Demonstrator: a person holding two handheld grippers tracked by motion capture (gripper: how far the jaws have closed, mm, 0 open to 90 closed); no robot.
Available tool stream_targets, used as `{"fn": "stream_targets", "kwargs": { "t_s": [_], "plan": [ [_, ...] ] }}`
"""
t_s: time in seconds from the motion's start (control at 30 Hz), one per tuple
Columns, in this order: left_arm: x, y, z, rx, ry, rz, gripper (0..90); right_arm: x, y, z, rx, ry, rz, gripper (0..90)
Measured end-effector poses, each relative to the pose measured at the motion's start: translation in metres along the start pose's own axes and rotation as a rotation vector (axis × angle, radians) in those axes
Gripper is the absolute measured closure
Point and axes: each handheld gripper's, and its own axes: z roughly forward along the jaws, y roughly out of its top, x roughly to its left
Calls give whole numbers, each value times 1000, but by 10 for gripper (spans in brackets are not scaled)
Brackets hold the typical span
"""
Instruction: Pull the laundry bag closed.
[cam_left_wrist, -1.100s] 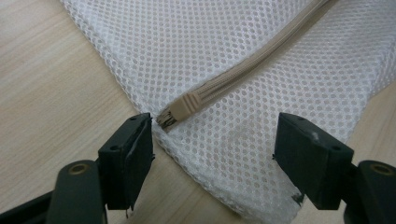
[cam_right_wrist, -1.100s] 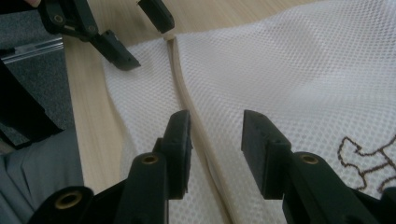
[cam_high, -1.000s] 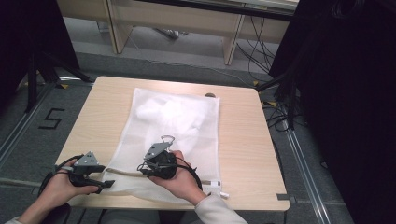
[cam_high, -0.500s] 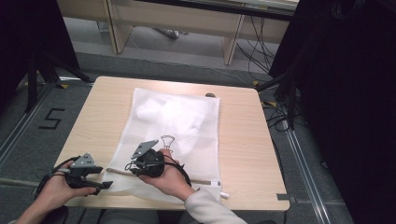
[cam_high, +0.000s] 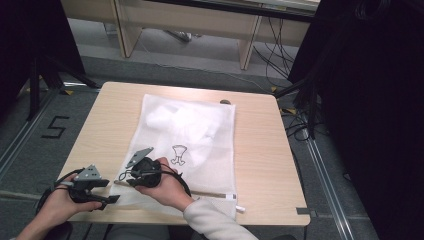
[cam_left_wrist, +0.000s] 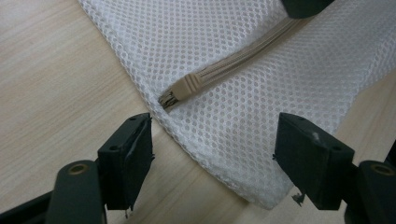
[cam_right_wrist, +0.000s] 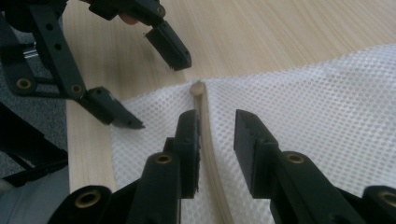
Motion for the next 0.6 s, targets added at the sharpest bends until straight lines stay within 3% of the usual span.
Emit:
{"fn": "stream_targets", "kwargs": {
  "t_s": [0.07, 0.1, 0.3, 0.37, 0.53, 0.6],
  "plan": [
    [0, 0, -1, -1, -3, -1, 272, 0, 4, 4, 4, 2, -3, 713],
    [-1, 0, 0, -3, -4, -22, 272, 2, 6, 7, 5, 6, 11, 713],
    [-1, -1, 0, -2, 1, -28, 271, 4, 15, 20, 38, 24, -22, 715],
    [0, -1, -1, 0, -6, -11, 271, 7, 16, 27, 51, 30, -16, 716],
    [0, -1, -2, -8, -5, -28, 271, 9, 18, 37, 54, 48, -4, 718],
    [1, -2, -2, -4, -4, -14, 271, 9, 18, 38, 56, 45, -9, 720]
  ]
}}
